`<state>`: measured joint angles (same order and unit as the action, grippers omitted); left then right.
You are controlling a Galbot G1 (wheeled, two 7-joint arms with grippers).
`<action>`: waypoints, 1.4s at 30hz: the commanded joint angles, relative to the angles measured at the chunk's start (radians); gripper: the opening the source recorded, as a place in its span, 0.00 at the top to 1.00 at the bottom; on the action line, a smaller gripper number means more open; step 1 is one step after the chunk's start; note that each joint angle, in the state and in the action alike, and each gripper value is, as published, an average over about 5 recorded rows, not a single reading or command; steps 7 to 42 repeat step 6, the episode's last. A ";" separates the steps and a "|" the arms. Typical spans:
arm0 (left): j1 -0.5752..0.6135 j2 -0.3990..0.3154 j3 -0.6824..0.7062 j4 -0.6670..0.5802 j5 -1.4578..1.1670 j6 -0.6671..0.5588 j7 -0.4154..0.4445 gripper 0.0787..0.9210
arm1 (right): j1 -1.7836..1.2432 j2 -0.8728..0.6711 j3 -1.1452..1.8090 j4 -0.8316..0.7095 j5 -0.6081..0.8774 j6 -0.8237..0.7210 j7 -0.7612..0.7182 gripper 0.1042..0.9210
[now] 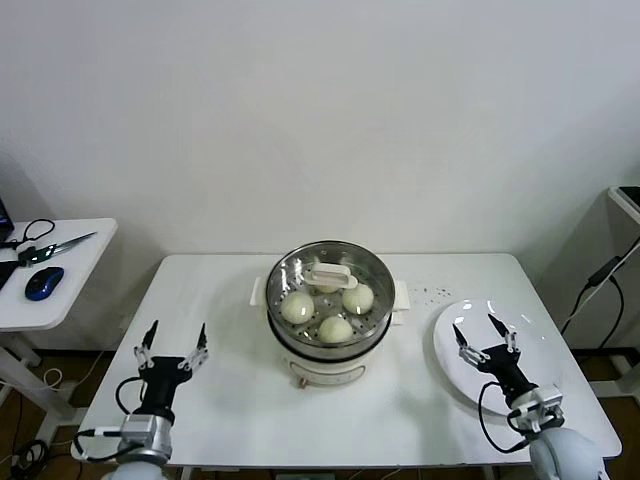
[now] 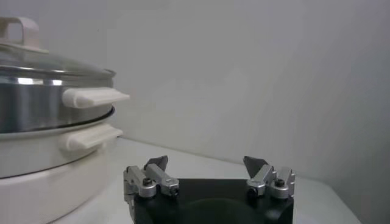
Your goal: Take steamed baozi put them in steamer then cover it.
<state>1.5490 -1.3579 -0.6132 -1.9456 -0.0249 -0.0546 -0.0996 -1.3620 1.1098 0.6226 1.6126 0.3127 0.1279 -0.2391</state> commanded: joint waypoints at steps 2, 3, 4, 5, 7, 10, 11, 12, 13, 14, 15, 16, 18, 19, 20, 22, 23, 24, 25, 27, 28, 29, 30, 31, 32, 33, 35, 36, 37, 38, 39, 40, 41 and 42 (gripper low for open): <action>0.026 -0.026 -0.070 0.071 -0.122 -0.120 0.036 0.12 | -0.003 -0.005 0.005 -0.024 0.004 0.017 -0.010 0.12; 0.026 -0.027 -0.070 0.069 -0.121 -0.119 0.037 0.12 | -0.003 -0.006 0.006 -0.026 0.006 0.019 -0.009 0.12; 0.026 -0.027 -0.070 0.068 -0.121 -0.119 0.038 0.12 | -0.004 -0.006 0.006 -0.027 0.008 0.020 -0.009 0.12; 0.026 -0.028 -0.070 0.067 -0.120 -0.119 0.038 0.12 | -0.004 -0.006 0.007 -0.027 0.008 0.020 -0.008 0.12; 0.026 -0.028 -0.070 0.067 -0.120 -0.119 0.038 0.12 | -0.004 -0.006 0.007 -0.028 0.009 0.021 -0.008 0.12; 0.026 -0.028 -0.070 0.067 -0.120 -0.119 0.038 0.12 | -0.004 -0.006 0.007 -0.028 0.009 0.021 -0.008 0.12; 0.026 -0.028 -0.070 0.067 -0.120 -0.119 0.038 0.12 | -0.004 -0.006 0.007 -0.028 0.009 0.021 -0.008 0.12; 0.026 -0.028 -0.070 0.067 -0.120 -0.119 0.038 0.12 | -0.004 -0.006 0.007 -0.028 0.009 0.021 -0.008 0.12; 0.026 -0.028 -0.070 0.067 -0.120 -0.119 0.038 0.12 | -0.004 -0.006 0.007 -0.028 0.009 0.021 -0.008 0.12; 0.026 -0.028 -0.070 0.067 -0.120 -0.119 0.038 0.12 | -0.004 -0.006 0.007 -0.028 0.009 0.021 -0.008 0.12; 0.026 -0.028 -0.070 0.067 -0.120 -0.119 0.038 0.12 | -0.004 -0.006 0.007 -0.028 0.009 0.021 -0.008 0.12; 0.026 -0.028 -0.070 0.067 -0.120 -0.119 0.038 0.12 | -0.004 -0.006 0.007 -0.028 0.009 0.021 -0.008 0.12; 0.026 -0.028 -0.070 0.067 -0.120 -0.119 0.038 0.12 | -0.004 -0.006 0.007 -0.028 0.009 0.021 -0.008 0.12; 0.026 -0.028 -0.070 0.067 -0.120 -0.119 0.038 0.12 | -0.004 -0.006 0.007 -0.028 0.009 0.021 -0.008 0.12; 0.026 -0.028 -0.070 0.067 -0.120 -0.119 0.038 0.12 | -0.004 -0.006 0.007 -0.028 0.009 0.021 -0.008 0.12; 0.026 -0.028 -0.070 0.067 -0.120 -0.119 0.038 0.12 | -0.004 -0.006 0.007 -0.028 0.009 0.021 -0.008 0.12; 0.026 -0.028 -0.070 0.067 -0.120 -0.119 0.038 0.12 | -0.004 -0.006 0.007 -0.028 0.009 0.021 -0.008 0.12; 0.026 -0.028 -0.070 0.067 -0.120 -0.119 0.038 0.12 | -0.004 -0.006 0.007 -0.028 0.009 0.021 -0.008 0.12; 0.026 -0.028 -0.070 0.067 -0.120 -0.119 0.038 0.12 | -0.004 -0.006 0.007 -0.028 0.009 0.021 -0.008 0.12; 0.026 -0.028 -0.070 0.067 -0.120 -0.119 0.038 0.12 | -0.004 -0.006 0.007 -0.028 0.009 0.021 -0.008 0.12; 0.026 -0.028 -0.070 0.067 -0.120 -0.119 0.038 0.12 | -0.004 -0.006 0.007 -0.028 0.009 0.021 -0.008 0.12; 0.026 -0.028 -0.070 0.067 -0.120 -0.119 0.038 0.12 | -0.004 -0.006 0.007 -0.028 0.009 0.021 -0.008 0.12; 0.026 -0.028 -0.070 0.067 -0.120 -0.119 0.038 0.12 | -0.004 -0.006 0.007 -0.028 0.009 0.021 -0.008 0.12; 0.026 -0.028 -0.070 0.067 -0.120 -0.119 0.038 0.12 | -0.004 -0.006 0.007 -0.028 0.009 0.021 -0.008 0.12; 0.026 -0.028 -0.070 0.067 -0.120 -0.119 0.038 0.12 | -0.004 -0.006 0.007 -0.028 0.009 0.021 -0.008 0.12; 0.026 -0.028 -0.070 0.067 -0.120 -0.119 0.038 0.12 | -0.004 -0.006 0.007 -0.028 0.009 0.021 -0.008 0.12; 0.026 -0.028 -0.070 0.067 -0.120 -0.119 0.038 0.12 | -0.004 -0.006 0.007 -0.028 0.009 0.021 -0.008 0.12; 0.026 -0.028 -0.070 0.067 -0.120 -0.119 0.038 0.12 | -0.004 -0.006 0.007 -0.028 0.009 0.021 -0.008 0.12; 0.026 -0.028 -0.070 0.067 -0.120 -0.119 0.038 0.12 | -0.004 -0.006 0.007 -0.028 0.009 0.021 -0.008 0.12; 0.026 -0.028 -0.070 0.067 -0.120 -0.119 0.038 0.12 | -0.004 -0.006 0.007 -0.028 0.009 0.021 -0.008 0.12; 0.026 -0.028 -0.070 0.067 -0.120 -0.119 0.038 0.12 | -0.004 -0.006 0.007 -0.028 0.009 0.021 -0.008 0.12; 0.026 -0.028 -0.070 0.067 -0.120 -0.119 0.038 0.12 | -0.004 -0.006 0.007 -0.028 0.009 0.021 -0.008 0.12; 0.026 -0.028 -0.070 0.067 -0.120 -0.119 0.038 0.12 | -0.004 -0.006 0.007 -0.028 0.009 0.021 -0.008 0.12; 0.026 -0.028 -0.070 0.067 -0.120 -0.119 0.038 0.12 | -0.004 -0.006 0.007 -0.028 0.009 0.021 -0.008 0.12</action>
